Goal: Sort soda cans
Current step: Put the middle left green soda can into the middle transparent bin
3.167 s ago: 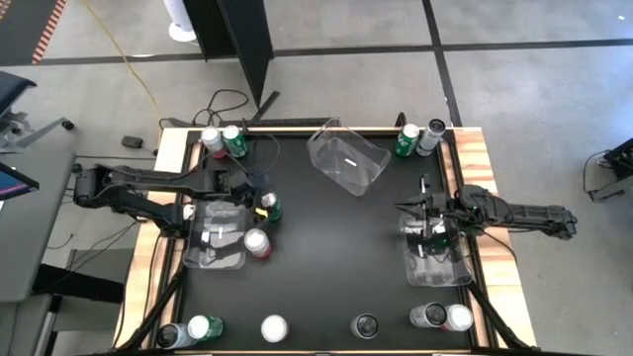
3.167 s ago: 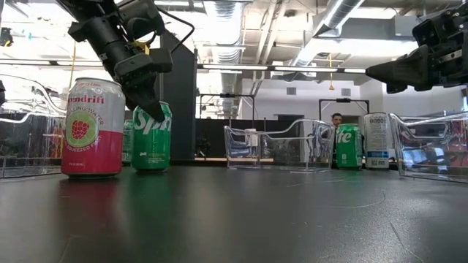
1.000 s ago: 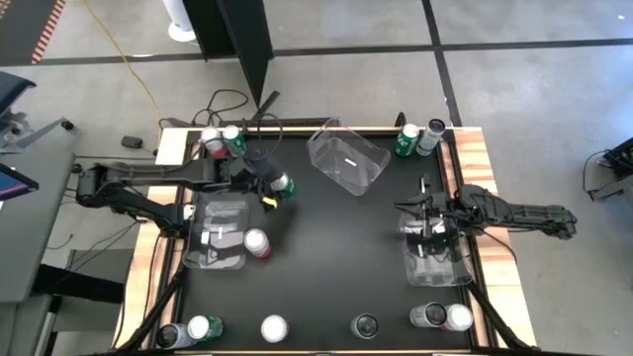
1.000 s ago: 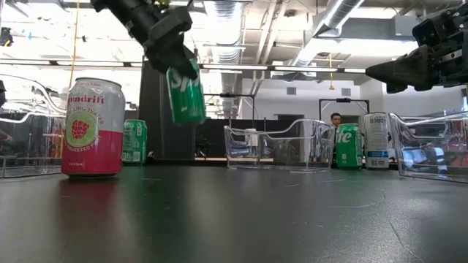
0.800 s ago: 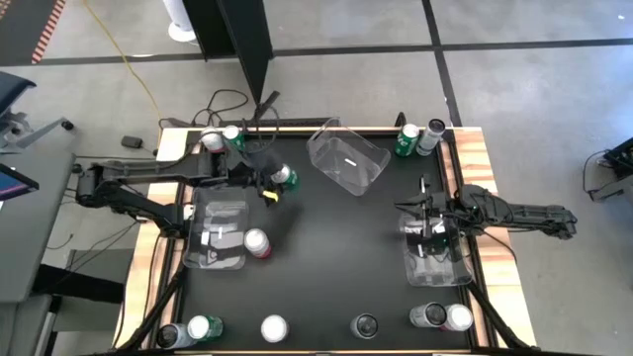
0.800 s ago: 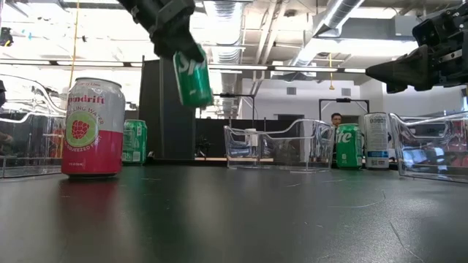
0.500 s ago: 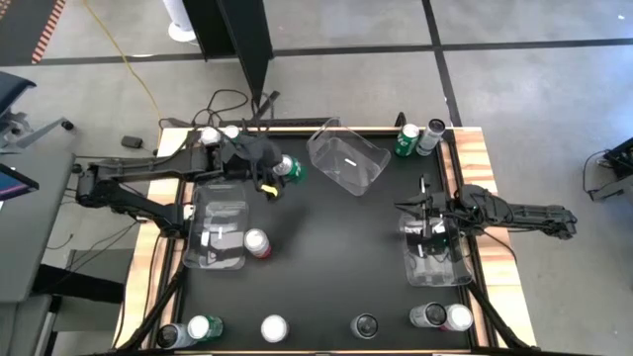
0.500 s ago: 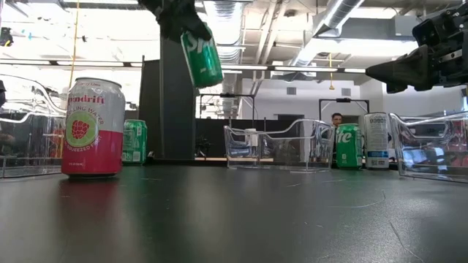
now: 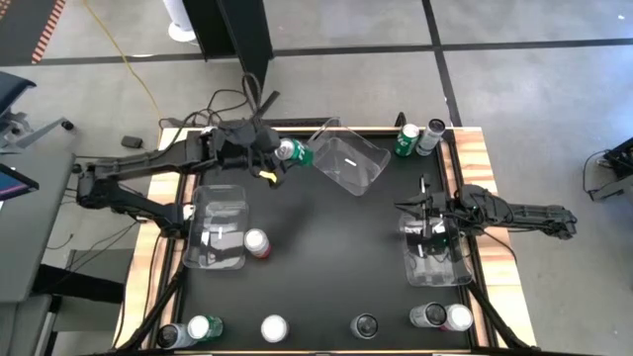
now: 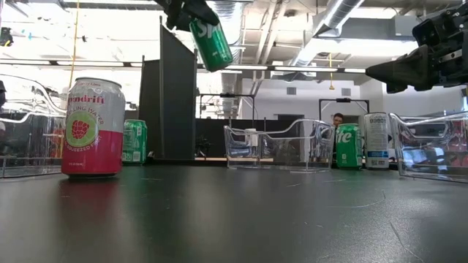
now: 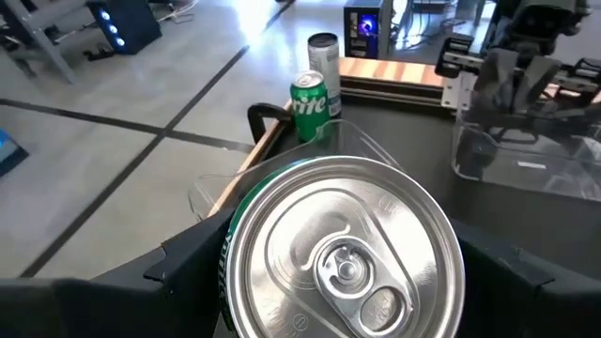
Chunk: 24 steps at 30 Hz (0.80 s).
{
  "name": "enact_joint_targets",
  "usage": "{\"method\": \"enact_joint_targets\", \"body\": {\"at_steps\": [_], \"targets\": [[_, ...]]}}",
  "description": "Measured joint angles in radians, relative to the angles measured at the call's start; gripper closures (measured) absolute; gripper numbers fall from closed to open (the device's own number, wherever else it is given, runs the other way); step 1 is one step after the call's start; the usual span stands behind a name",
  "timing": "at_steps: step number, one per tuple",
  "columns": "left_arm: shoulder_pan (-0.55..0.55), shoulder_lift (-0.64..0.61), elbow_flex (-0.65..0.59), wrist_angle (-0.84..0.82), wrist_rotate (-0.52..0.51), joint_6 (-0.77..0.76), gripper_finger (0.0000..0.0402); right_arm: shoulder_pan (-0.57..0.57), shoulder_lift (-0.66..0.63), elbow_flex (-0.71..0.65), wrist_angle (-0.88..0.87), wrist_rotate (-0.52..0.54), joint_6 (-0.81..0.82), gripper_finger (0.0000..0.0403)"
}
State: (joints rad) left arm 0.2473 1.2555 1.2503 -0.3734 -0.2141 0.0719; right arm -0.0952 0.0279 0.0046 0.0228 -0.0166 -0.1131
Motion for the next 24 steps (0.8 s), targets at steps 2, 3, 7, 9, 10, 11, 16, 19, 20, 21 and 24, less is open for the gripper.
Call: {"method": "enact_joint_targets", "body": {"at_steps": [2, 3, 7, 9, 10, 11, 16, 19, 20, 21, 24], "targets": [[0.011, 0.011, 0.0, 0.009, 0.002, 0.0, 0.0099, 0.0, 0.0, 0.0, 0.0, 0.0, 0.0, 0.0358], [0.017, 0.021, 0.0, 0.014, 0.007, 0.0, 0.0099, 0.0, 0.0, 0.0, 0.0, 0.0, 0.0, 0.0358], [0.043, 0.063, 0.0, 0.065, 0.045, 0.007, 0.0099, 0.0, 0.0, 0.0, 0.0, 0.0, 0.0, 0.0358], [0.056, 0.09, 0.0, 0.105, 0.065, 0.011, 0.0099, 0.0, 0.0, 0.0, 0.0, 0.0, 0.0, 0.0358], [0.065, 0.105, 0.003, 0.123, 0.076, 0.011, 0.0099, 0.0, 0.0, 0.0, 0.001, 0.0, 0.0, 0.0358], [0.073, 0.126, 0.017, 0.123, 0.088, 0.011, 0.0099, 0.0, 0.0, 0.0, 0.001, 0.0, 0.0, 0.0358], [0.098, 0.261, 0.141, 0.117, 0.107, 0.028, 0.0099, 0.0, 0.0, 0.0, 0.002, 0.0, 0.0, 0.0358], [0.107, 0.356, 0.253, 0.085, 0.109, 0.045, 0.0099, 0.0, 0.0, 0.0, 0.003, 0.0, 0.0, 0.0358], [0.111, 0.388, 0.297, 0.063, 0.112, 0.048, 0.0099, 0.0, 0.0, 0.0, 0.003, 0.0, 0.0, 0.0358], [0.115, 0.422, 0.342, 0.04, 0.114, 0.048, 0.0099, 0.0, 0.0, 0.0, 0.003, 0.0, 0.0, 0.0358], [0.131, 0.523, 0.487, -0.037, 0.118, 0.054, 0.0099, 0.0, 0.0, 0.0, 0.003, 0.0, 0.0, 0.0358]]}}
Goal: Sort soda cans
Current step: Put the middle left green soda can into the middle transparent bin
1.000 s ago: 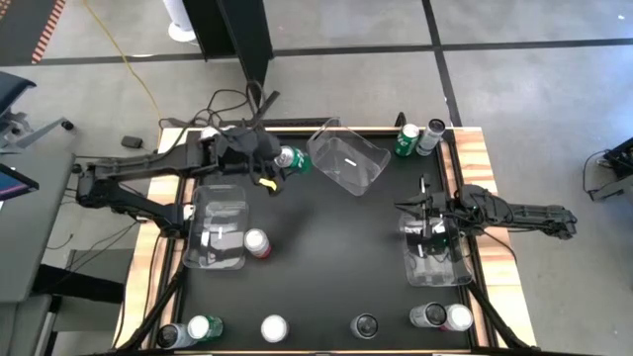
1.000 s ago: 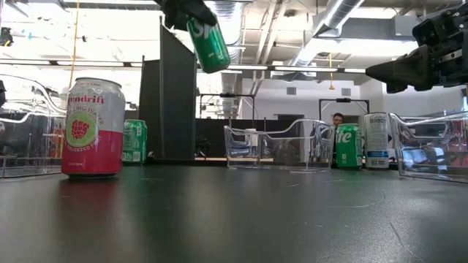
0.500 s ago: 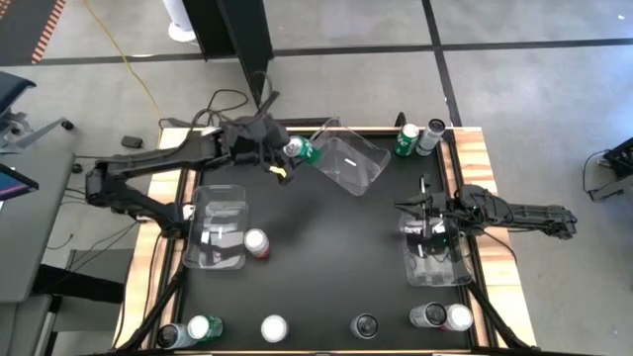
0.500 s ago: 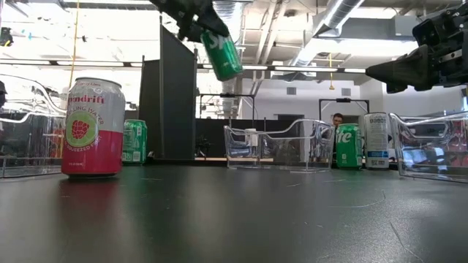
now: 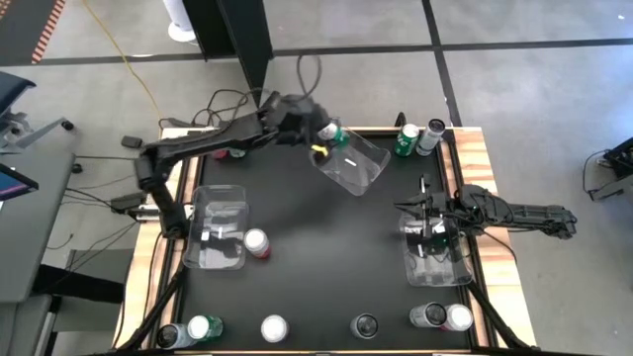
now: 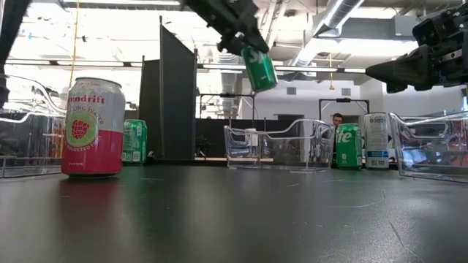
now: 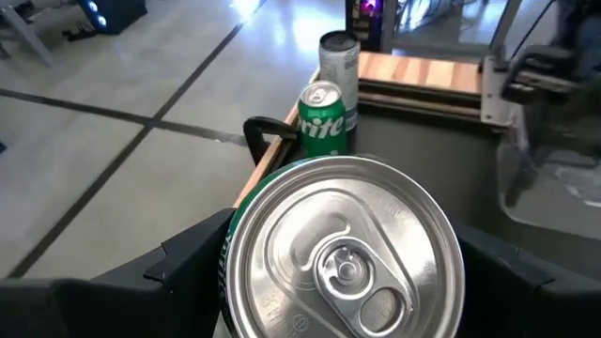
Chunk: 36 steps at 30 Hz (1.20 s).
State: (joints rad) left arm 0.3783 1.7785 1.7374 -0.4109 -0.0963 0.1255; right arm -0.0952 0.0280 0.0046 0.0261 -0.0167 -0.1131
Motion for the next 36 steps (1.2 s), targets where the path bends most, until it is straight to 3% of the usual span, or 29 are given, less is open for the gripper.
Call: {"method": "enact_joint_targets", "body": {"at_steps": [7, 13, 20, 36], "targets": [[0.06, 0.219, 0.319, -0.211, 0.03, -0.029, 0.0099, 0.0, 0.0, 0.0, 0.001, 0.0, 0.0, 0.0358], [0.11, 0.366, 0.485, -0.334, 0.04, -0.05, 0.0099, 0.0, 0.0, 0.0, 0.001, 0.0, 0.0, 0.0358], [0.152, 0.448, 0.528, -0.34, 0.068, -0.062, 0.0099, 0.0, 0.0, 0.0, 0.002, 0.0, 0.0, 0.0358], [0.167, 0.479, 0.505, -0.309, 0.073, -0.085, 0.0099, 0.0, 0.0, 0.0, 0.003, 0.0, 0.0, 0.0358]]}}
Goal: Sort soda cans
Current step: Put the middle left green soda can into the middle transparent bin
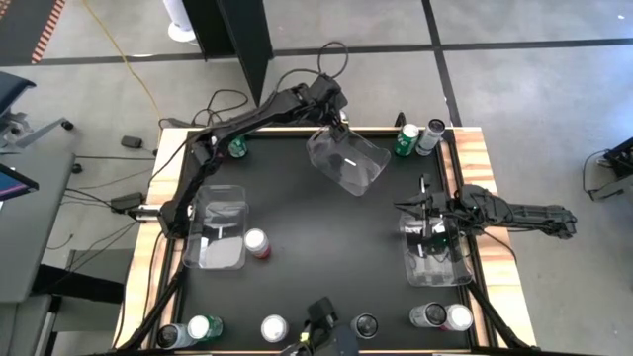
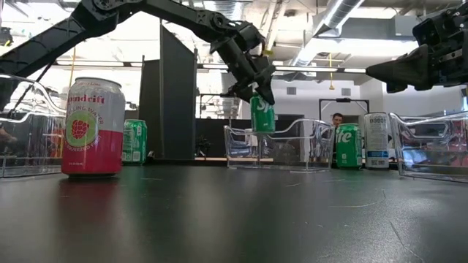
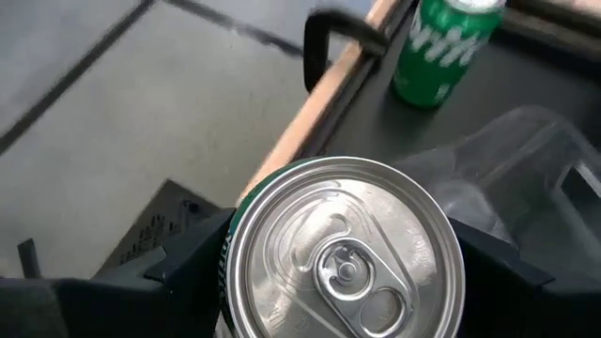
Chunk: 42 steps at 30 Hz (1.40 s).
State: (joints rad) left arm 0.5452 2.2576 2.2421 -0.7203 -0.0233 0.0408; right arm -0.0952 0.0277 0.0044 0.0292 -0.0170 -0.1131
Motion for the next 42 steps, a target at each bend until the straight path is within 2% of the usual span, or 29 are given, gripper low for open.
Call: {"method": "enact_joint_targets", "body": {"at_steps": [14, 30, 42], "targets": [[0.023, 0.109, -0.003, 0.001, -0.009, -0.014, 0.0099, 0.001, -0.002, 0.0, -0.002, 0.0, 0.0, 0.0358], [0.025, 0.12, -0.002, -0.009, -0.021, -0.017, 0.0099, 0.001, -0.002, 0.0, -0.002, 0.0, 0.0, 0.0358], [0.025, 0.12, -0.002, -0.007, -0.021, -0.015, 0.0081, 0.001, -0.002, 0.0, -0.003, 0.0, 0.0, 0.0358]]}}
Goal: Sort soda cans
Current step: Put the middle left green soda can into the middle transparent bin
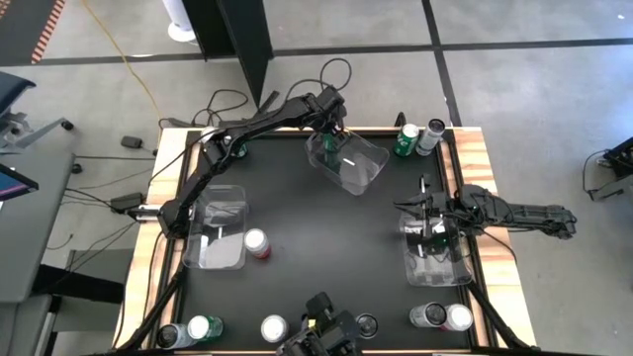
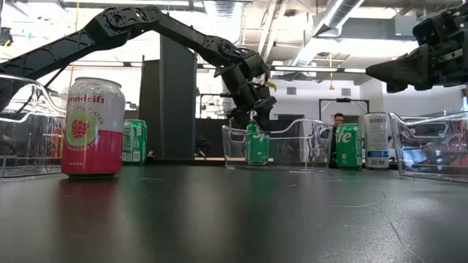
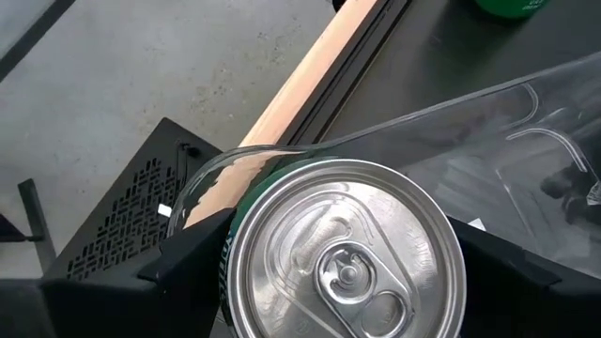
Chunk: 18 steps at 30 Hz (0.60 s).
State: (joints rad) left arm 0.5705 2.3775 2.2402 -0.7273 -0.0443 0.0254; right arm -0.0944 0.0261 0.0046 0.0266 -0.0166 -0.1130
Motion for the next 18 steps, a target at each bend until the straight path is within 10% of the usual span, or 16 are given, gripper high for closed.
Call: {"method": "enact_joint_targets", "body": {"at_steps": [18], "targets": [[0.006, -0.005, 0.001, 0.005, 0.025, -0.043, 0.0056, 0.0, 0.0, 0.0, 0.0, 0.0, 0.0, 0.0358]]}}
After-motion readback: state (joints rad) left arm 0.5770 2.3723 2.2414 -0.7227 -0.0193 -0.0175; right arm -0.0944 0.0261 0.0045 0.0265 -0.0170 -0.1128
